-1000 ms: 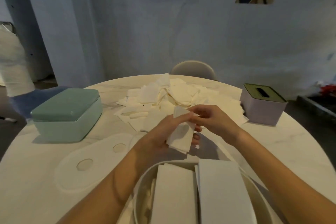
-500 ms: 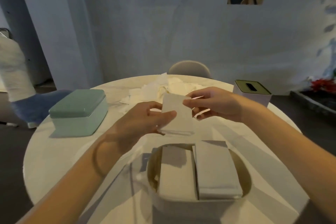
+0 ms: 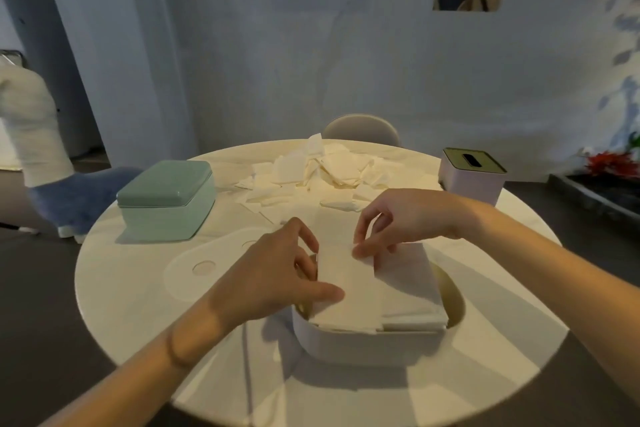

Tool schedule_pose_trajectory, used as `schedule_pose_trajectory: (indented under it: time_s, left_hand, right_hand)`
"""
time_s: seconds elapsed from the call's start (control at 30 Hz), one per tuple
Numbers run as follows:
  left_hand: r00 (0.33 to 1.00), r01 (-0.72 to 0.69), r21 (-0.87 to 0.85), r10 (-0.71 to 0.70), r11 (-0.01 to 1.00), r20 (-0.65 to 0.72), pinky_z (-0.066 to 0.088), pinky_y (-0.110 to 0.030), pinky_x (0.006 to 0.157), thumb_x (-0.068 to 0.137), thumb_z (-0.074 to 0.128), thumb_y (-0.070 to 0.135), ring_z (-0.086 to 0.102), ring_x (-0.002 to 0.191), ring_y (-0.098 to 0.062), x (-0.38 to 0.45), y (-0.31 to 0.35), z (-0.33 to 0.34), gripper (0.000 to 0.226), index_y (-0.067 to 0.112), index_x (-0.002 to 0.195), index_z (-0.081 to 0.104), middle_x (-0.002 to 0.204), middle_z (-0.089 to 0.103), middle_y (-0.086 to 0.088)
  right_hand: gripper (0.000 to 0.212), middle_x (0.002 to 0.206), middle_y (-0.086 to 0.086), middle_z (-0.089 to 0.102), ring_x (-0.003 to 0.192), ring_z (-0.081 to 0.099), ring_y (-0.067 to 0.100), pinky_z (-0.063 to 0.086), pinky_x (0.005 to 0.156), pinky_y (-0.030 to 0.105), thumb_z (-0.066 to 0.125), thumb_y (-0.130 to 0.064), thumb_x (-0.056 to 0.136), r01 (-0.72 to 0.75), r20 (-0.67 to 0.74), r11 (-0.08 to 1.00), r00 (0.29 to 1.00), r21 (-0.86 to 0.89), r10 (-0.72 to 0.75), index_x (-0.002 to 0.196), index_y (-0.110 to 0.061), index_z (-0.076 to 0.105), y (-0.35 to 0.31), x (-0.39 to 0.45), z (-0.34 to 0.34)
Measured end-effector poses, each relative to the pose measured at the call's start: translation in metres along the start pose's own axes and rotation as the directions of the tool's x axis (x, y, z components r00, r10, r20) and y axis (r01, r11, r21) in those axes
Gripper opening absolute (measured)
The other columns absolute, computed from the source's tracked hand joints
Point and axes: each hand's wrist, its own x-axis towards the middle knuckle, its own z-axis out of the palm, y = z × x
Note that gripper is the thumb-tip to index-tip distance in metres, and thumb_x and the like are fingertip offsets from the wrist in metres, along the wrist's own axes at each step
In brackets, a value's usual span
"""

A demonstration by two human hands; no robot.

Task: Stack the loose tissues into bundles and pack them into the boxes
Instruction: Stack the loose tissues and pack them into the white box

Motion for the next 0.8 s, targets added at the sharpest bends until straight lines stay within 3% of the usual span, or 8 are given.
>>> schedule_pose_trajectory:
  time_s: [0.07, 0.2, 0.27, 0.37, 0.47, 0.6, 0.7, 0.8]
  left_hand:
    - [0.999, -0.031, 0.140, 0.035, 0.990, -0.029, 0.052, -0.013, 0.069, 0.071, 0.085, 0.058, 0.062, 0.079, -0.002, 0.001, -0.001, 0.002, 0.064, 0.037, 0.116, 0.045, 0.092, 0.067, 0.017]
    - [0.977, -0.193, 0.186, 0.206, 0.964, -0.057, 0.051, -0.026, 0.092, 0.067, 0.083, 0.068, 0.043, 0.106, 0.003, 0.004, -0.008, -0.002, 0.066, 0.044, 0.118, 0.049, 0.116, 0.052, 0.028]
    - [0.957, -0.291, 0.218, 0.288, 0.932, 0.045, 0.045, -0.025, 0.100, 0.068, 0.079, 0.072, 0.034, 0.115, 0.003, 0.006, -0.008, -0.006, 0.065, 0.045, 0.123, 0.056, 0.131, 0.045, 0.032]
    - [0.937, -0.340, 0.309, 0.292, 0.888, 0.191, 0.041, -0.023, 0.102, 0.074, 0.074, 0.071, 0.035, 0.119, 0.000, 0.010, -0.005, -0.006, 0.064, 0.042, 0.130, 0.062, 0.137, 0.048, 0.029]
    - [0.940, -0.326, 0.259, 0.283, 0.909, 0.189, 0.039, -0.014, 0.093, 0.072, 0.074, 0.071, 0.037, 0.113, 0.006, 0.019, -0.007, -0.011, 0.059, 0.043, 0.124, 0.064, 0.128, 0.052, 0.032]
    - [0.960, -0.279, 0.102, 0.281, 0.955, 0.000, 0.040, -0.003, 0.074, 0.084, 0.073, 0.056, 0.049, 0.098, 0.017, 0.050, -0.015, -0.017, 0.028, 0.038, 0.104, 0.069, 0.107, 0.065, 0.027]
    - [0.966, -0.231, 0.031, 0.233, 0.973, -0.112, 0.044, -0.003, 0.070, 0.091, 0.075, 0.038, 0.059, 0.089, 0.012, 0.090, -0.032, -0.008, 0.009, 0.031, 0.095, 0.071, 0.096, 0.070, 0.019]
    - [0.970, -0.170, -0.044, 0.159, 0.984, -0.184, 0.047, -0.007, 0.072, 0.092, 0.075, 0.034, 0.065, 0.084, 0.003, 0.132, -0.052, 0.010, 0.007, 0.028, 0.095, 0.073, 0.092, 0.072, 0.015]
  right_hand:
    - [0.031, 0.079, -0.021, 0.070, 0.077, 0.063, 0.001, 0.043, 0.069, 0.013, 0.079, -0.055, 0.079, 0.015, -0.059, 0.995, 0.998, -0.101, -0.021, 0.096, -0.030, 0.073, 0.001, 0.000, 0.004]
    - [0.035, 0.086, -0.019, 0.068, 0.078, 0.062, 0.002, 0.046, 0.064, 0.008, 0.079, -0.057, 0.079, 0.079, -0.157, 0.981, 0.982, -0.176, -0.107, 0.096, -0.027, 0.072, 0.013, 0.001, 0.003]
    - [0.031, 0.084, -0.018, 0.069, 0.078, 0.065, 0.006, 0.048, 0.065, 0.010, 0.079, -0.053, 0.081, 0.066, -0.182, 0.990, 0.979, -0.121, -0.087, 0.094, -0.026, 0.073, 0.021, 0.002, -0.001]
    - [0.027, 0.085, -0.013, 0.073, 0.075, 0.068, 0.009, 0.053, 0.068, 0.017, 0.077, -0.046, 0.086, -0.006, -0.218, 0.999, 0.976, -0.053, -0.006, 0.097, -0.022, 0.072, 0.037, 0.008, -0.006]
    - [0.024, 0.091, -0.009, 0.074, 0.078, 0.068, 0.009, 0.051, 0.069, 0.019, 0.074, -0.042, 0.089, -0.068, -0.258, 0.998, 0.964, -0.016, 0.061, 0.101, -0.022, 0.071, 0.056, 0.023, -0.008]
    - [0.027, 0.108, -0.002, 0.070, 0.095, 0.066, 0.016, 0.046, 0.072, 0.020, 0.074, -0.037, 0.091, -0.126, -0.338, 0.992, 0.935, -0.028, 0.109, 0.110, -0.018, 0.071, 0.079, 0.054, -0.009]
    - [0.031, 0.117, 0.002, 0.068, 0.098, 0.063, 0.018, 0.046, 0.078, 0.022, 0.077, -0.032, 0.089, -0.154, -0.394, 0.987, 0.911, -0.051, 0.122, 0.114, -0.017, 0.068, 0.099, 0.086, -0.010]
    - [0.038, 0.122, 0.005, 0.067, 0.098, 0.063, 0.019, 0.051, 0.084, 0.023, 0.080, -0.028, 0.087, -0.177, -0.434, 0.981, 0.892, -0.080, 0.125, 0.119, -0.017, 0.064, 0.122, 0.120, -0.010]
